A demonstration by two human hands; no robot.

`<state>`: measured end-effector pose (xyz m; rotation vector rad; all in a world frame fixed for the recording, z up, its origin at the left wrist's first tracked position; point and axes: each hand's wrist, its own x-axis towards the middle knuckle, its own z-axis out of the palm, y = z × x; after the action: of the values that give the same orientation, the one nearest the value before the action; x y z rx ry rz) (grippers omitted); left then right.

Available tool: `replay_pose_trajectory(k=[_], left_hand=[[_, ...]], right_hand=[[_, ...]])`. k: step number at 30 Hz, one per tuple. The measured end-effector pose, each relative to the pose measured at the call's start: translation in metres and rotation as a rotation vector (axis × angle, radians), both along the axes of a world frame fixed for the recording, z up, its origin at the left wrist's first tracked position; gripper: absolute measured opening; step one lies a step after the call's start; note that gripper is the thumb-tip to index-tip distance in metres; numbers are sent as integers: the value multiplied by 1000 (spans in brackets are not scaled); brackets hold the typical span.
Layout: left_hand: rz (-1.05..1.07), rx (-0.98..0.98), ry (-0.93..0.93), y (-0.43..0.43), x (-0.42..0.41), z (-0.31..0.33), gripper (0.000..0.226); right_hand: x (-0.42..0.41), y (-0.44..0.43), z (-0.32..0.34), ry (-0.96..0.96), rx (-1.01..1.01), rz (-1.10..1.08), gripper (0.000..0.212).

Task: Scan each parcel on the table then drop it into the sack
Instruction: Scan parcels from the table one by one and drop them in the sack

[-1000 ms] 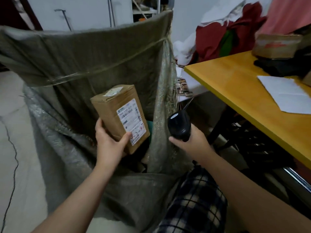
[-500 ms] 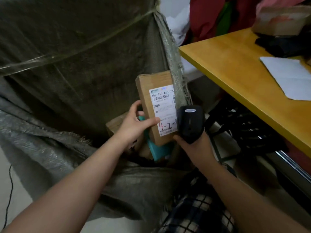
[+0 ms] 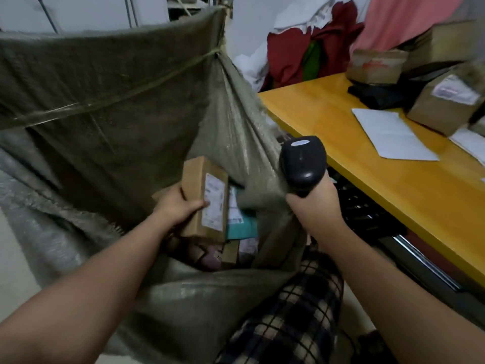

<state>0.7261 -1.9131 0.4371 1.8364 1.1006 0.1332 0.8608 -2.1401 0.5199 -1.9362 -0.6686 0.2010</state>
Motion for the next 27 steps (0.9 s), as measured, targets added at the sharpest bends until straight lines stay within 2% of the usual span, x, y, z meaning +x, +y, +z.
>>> replay_pose_trajectory(k=[3,5,6,8,10,14,15,17,19,21,27], left_hand=[[-48,-140,-127,-25,19,20,48],[-102,-162,-96,-40,28,20,61],[-160,-89,-10,-45,31,16,71],[-311,187,272,-50,32,16,73],[-337,418,335,-53,34,30,65],[-275,566,-42,-54,43,78,44],[-282,604,-134,-58,46,88,39],[-304,630,-277,-76,54,107,32],[-366,642,-353,-99,65,118,29],[-448,639,-403,-122,79,122,28],[-682,613,-473,-204,133,131,27]], right_hand=[[4,-7,6,72,-14,-42,62],[1,-8,11,131,38,-71,55],[2,-8,14,184,90,-86,50],[7,-11,20,278,199,-116,38],[13,-16,23,264,221,-125,33],[16,-20,22,166,104,-71,45],[17,-22,18,171,85,-64,43],[19,-31,13,219,110,-111,26],[25,-49,15,270,188,-183,11],[28,-74,24,331,267,-232,7],[36,-168,51,367,414,-386,12]])
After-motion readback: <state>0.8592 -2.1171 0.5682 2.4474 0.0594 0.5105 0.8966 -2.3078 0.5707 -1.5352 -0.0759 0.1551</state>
